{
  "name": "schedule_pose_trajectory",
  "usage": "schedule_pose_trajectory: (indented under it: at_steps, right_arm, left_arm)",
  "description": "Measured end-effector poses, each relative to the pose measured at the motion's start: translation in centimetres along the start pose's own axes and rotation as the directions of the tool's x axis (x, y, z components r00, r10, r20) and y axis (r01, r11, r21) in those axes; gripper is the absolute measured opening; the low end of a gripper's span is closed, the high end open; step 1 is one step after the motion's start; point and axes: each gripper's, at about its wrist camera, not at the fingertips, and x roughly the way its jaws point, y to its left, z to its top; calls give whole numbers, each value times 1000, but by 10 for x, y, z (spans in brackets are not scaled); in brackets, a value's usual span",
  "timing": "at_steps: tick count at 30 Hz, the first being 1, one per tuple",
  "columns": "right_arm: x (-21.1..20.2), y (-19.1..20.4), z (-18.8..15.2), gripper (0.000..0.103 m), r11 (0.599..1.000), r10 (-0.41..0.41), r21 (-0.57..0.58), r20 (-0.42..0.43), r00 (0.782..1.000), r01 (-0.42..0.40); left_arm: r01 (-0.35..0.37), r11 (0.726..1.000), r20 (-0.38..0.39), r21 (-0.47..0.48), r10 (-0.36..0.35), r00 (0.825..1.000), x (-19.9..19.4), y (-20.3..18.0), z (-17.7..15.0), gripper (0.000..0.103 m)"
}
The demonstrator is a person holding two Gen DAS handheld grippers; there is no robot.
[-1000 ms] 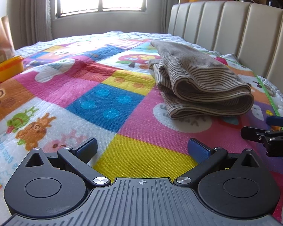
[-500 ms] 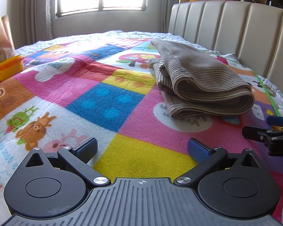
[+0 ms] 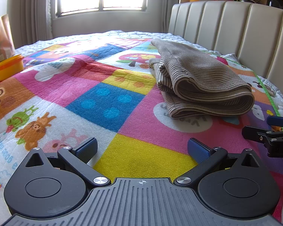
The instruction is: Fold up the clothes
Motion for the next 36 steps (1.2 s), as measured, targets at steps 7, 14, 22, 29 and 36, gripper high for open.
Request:
schedule_pose_trajectory:
  at_steps: [7, 14, 22, 29, 36]
  right_arm:
    - [0, 0, 0, 103, 1000, 0, 1, 3, 1000, 0]
    - [-1, 0, -1, 103, 1000, 0, 3, 4, 1000, 0]
    - [-1, 0, -1, 103, 1000, 1, 4, 6, 1000, -1]
    - [-1, 0, -1, 103, 1000, 1, 3, 6, 1000, -1]
    - [-1, 0, -1, 103, 1000, 2, 5, 7, 1000, -2]
  left_arm:
    - [1, 1000, 0, 0, -1, 1000, 0, 0, 0, 103]
    - [15, 1000, -10, -15, -15, 1000, 1, 3, 1, 103]
    - [28, 999, -11, -28, -28, 1000, 2, 5, 1, 103]
    - [32, 999, -26, -24, -33, 999, 3, 6, 3, 103]
    - [25, 1000, -34, 4, -25, 999, 4, 3, 3, 103]
